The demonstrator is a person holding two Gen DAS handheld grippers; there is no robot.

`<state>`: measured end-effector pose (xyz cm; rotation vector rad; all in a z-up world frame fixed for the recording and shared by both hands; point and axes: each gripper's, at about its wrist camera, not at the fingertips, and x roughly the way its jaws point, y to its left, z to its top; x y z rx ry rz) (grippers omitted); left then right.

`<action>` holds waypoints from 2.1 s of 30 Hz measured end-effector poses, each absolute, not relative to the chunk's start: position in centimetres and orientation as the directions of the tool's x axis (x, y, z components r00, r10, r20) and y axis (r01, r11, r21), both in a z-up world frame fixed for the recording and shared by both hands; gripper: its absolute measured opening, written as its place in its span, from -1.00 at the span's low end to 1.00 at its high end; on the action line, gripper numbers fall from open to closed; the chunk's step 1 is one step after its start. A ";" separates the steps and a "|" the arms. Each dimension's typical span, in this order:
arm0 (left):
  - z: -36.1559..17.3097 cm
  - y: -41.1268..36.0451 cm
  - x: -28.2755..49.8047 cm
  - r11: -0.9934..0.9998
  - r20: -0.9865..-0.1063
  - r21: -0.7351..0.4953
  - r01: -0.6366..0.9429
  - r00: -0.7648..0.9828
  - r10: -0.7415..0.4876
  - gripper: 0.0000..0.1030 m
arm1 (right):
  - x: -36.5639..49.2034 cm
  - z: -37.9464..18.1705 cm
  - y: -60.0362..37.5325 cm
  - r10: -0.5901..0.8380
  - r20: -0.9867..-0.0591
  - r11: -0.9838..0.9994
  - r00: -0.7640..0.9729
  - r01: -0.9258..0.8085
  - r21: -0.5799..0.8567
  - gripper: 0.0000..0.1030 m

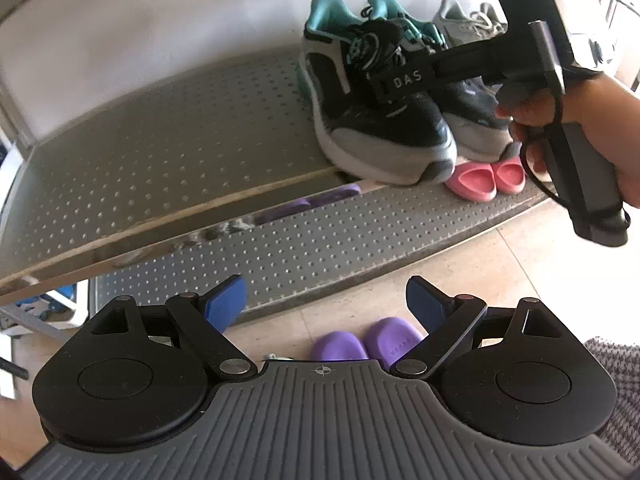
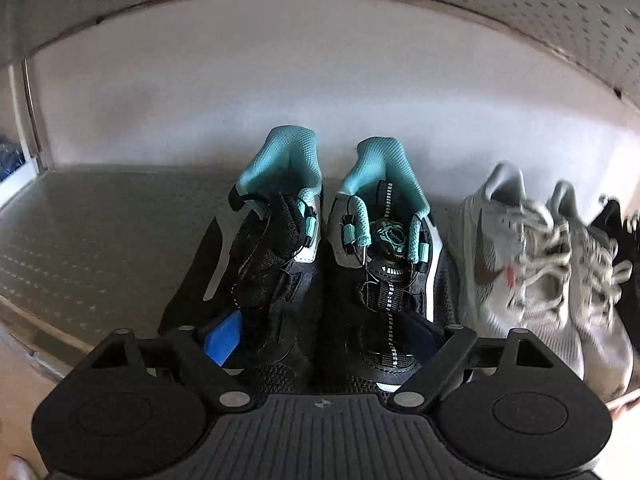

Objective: Organize scattered shoes
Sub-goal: 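Lower the teal-collar sneakers onto the shelf and open the right tool, then withdraw the right tool down toward the purple slides on the floor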

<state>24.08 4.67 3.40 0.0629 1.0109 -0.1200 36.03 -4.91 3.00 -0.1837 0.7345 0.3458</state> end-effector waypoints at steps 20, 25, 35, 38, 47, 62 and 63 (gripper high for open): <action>4.0 7.9 23.9 0.996 -0.839 0.069 0.059 0.543 0.026 0.77 | 36.2 4.5 -7.4 0.271 -0.609 0.944 0.745 -0.329 0.017 0.63; 3.6 8.4 23.6 0.995 -0.850 0.086 0.052 0.524 0.046 0.78 | 31.8 6.8 -8.7 0.281 -0.672 0.946 0.686 -0.316 0.073 0.67; 0.8 5.2 20.5 0.975 -0.900 0.029 0.219 0.430 -0.070 0.78 | 22.9 -0.2 -8.4 0.237 -0.931 0.933 0.277 -0.333 0.139 0.64; 1.1 4.8 20.2 0.973 -0.889 0.013 0.230 0.449 -0.094 0.78 | 23.2 -0.7 -8.5 0.230 -0.937 0.945 0.262 -0.290 0.151 0.68; 0.6 4.8 21.1 0.980 -0.896 0.046 0.191 0.441 -0.044 0.78 | 26.5 -0.6 -7.5 0.224 -0.944 0.950 0.240 -0.272 0.157 0.74; -2.0 5.1 20.0 0.980 -0.949 0.049 0.193 0.314 -0.015 0.80 | 26.2 -6.0 -5.1 0.173 -0.984 0.948 0.044 -0.278 0.154 0.70; -2.4 5.3 20.0 0.981 -0.956 0.046 0.189 0.292 -0.011 0.80 | 26.2 -6.6 -4.9 0.159 -0.987 0.949 0.030 -0.282 0.144 0.64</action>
